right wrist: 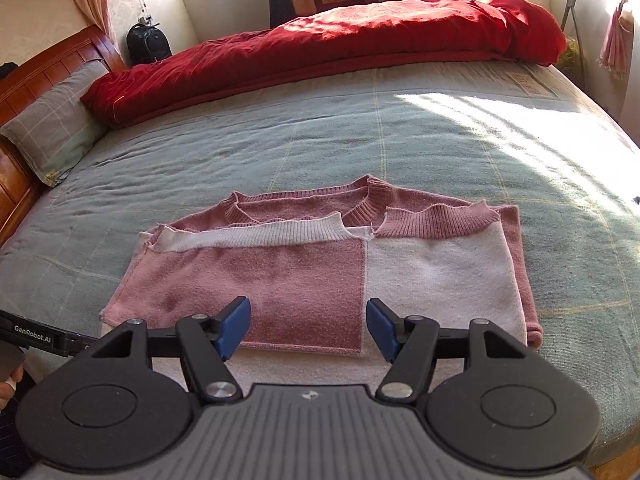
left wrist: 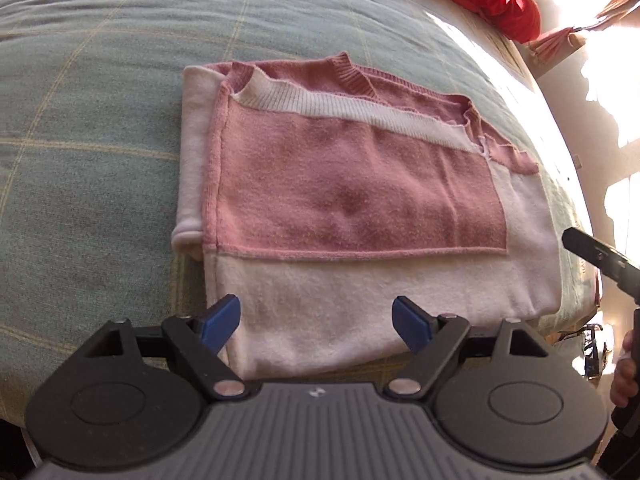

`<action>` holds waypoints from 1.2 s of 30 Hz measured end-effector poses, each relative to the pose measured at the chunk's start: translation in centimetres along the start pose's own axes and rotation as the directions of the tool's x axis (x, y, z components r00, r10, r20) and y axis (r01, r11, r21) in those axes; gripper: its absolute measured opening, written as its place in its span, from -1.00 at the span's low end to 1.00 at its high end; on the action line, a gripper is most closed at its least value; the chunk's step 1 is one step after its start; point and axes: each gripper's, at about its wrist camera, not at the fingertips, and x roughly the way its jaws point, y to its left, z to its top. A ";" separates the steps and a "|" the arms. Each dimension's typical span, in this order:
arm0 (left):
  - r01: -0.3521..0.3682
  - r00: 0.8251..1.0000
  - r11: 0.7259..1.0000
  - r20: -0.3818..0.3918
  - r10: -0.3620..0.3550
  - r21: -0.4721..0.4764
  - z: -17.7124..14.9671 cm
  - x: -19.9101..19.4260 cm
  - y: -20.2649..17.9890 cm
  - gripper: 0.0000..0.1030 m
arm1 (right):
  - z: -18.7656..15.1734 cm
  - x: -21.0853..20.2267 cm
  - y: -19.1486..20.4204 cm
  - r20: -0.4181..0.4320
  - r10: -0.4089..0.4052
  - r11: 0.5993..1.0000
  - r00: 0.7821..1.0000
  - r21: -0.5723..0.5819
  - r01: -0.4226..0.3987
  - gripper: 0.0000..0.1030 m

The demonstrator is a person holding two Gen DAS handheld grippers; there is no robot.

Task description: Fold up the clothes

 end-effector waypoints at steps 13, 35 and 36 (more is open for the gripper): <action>0.028 0.985 0.999 0.172 -0.019 -0.047 1.9 -5.6 1.6 0.60 | 0.1 -1.4 3.0 0.008 0.034 0.976 0.999 -0.217 -0.032 0.33; 0.130 0.981 0.976 0.166 -0.100 -0.178 2.2 -5.7 5.7 0.60 | -6.8 6.4 22.3 -0.202 0.053 0.488 0.978 -0.849 -0.202 0.33; 0.121 0.983 0.978 0.158 -0.095 -0.170 2.2 -5.5 5.8 0.60 | -7.4 6.8 22.9 -0.204 0.050 0.465 0.978 -0.862 -0.203 0.33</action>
